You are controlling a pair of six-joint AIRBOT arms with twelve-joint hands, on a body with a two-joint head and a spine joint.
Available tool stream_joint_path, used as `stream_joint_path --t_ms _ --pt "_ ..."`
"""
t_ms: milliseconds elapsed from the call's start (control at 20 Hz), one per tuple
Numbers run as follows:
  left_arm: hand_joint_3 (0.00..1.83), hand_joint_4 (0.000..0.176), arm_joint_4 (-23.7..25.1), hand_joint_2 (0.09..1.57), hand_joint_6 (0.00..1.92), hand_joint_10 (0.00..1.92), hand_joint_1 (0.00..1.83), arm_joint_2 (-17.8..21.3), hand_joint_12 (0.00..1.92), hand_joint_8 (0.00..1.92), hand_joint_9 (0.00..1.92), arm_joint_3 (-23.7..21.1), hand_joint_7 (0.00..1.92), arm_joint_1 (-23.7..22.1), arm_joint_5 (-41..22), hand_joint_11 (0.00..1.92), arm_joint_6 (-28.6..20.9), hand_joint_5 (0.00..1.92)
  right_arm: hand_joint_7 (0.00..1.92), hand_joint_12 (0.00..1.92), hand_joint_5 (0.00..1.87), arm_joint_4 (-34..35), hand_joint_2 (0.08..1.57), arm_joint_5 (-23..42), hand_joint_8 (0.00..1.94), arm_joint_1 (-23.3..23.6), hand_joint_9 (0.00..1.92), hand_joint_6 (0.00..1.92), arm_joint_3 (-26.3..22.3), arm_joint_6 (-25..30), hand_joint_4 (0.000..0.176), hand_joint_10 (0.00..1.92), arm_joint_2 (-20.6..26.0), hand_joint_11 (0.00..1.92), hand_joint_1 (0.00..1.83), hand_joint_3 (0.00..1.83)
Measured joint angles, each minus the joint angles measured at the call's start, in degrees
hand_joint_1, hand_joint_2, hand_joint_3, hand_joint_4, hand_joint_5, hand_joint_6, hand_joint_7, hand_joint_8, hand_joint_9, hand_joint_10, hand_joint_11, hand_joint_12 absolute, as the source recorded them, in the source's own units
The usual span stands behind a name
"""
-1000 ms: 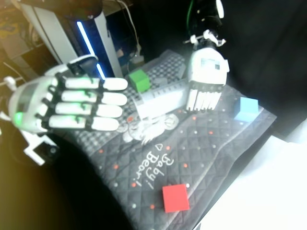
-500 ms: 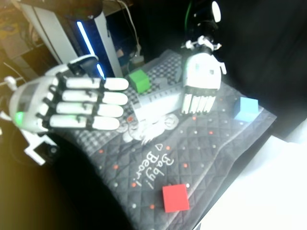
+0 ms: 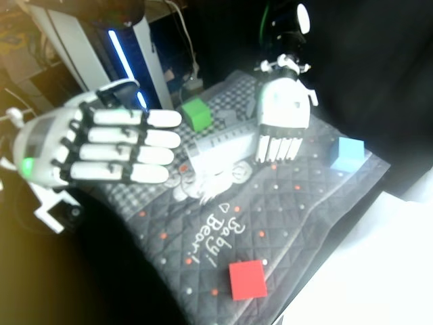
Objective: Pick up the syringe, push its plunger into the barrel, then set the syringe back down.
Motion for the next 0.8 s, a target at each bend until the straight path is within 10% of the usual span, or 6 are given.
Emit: stream_joint_path --t_ms 50,100,200,350,700,800 --pt "0.0 0.031 0.0 1.13 1.28 1.6 0.81 0.0 1.8 1.4 0.68 0.0 0.64 0.0 0.0 0.64 0.0 0.52 0.21 0.06 0.17 0.0 0.76 0.0 0.01 0.0 0.2 0.01 0.0 0.0 0.022 0.01 0.0 0.18 0.11 0.0" --pt "0.0 0.003 0.09 1.1 1.07 1.44 0.75 0.0 1.68 1.22 0.65 0.0 0.62 0.0 0.09 0.56 -0.02 0.48 0.21 0.05 0.17 0.0 0.76 0.0 0.0 0.0 0.19 0.0 0.0 0.0 0.03 0.0 0.0 0.17 0.11 0.0" --pt "0.0 0.0 0.28 1.01 0.31 0.43 0.65 0.0 1.0 0.27 0.71 0.0 0.7 0.11 0.31 0.44 -0.02 0.61 0.22 0.05 0.17 -0.02 0.77 0.02 0.01 0.0 0.2 0.0 0.0 0.0 0.016 0.0 0.0 0.17 0.12 0.0" --pt "0.0 0.0 0.37 0.92 0.01 0.01 0.73 0.0 0.72 0.0 0.57 0.0 0.56 0.11 0.44 0.27 0.0 0.57 0.23 0.05 0.18 -0.02 0.76 0.0 0.01 0.07 0.21 0.01 0.0 0.0 0.018 0.01 0.0 0.18 0.12 0.0" --pt "0.0 0.148 0.37 0.78 0.0 0.0 0.46 0.04 0.32 0.0 0.14 -0.02 0.17 0.17 -0.17 0.0 -0.42 0.24 0.23 0.04 0.18 -0.07 0.75 0.02 0.0 0.07 0.21 0.0 0.0 0.0 0.022 0.0 0.0 0.18 0.14 0.0" --pt "0.0 0.155 0.37 0.77 0.0 0.0 0.45 0.04 0.24 0.0 0.11 -0.02 0.14 0.17 -0.17 0.0 -0.42 0.2 0.23 0.04 0.18 -0.04 0.75 0.0 0.0 0.07 0.21 0.0 0.0 0.0 0.021 0.0 0.0 0.18 0.14 0.0"
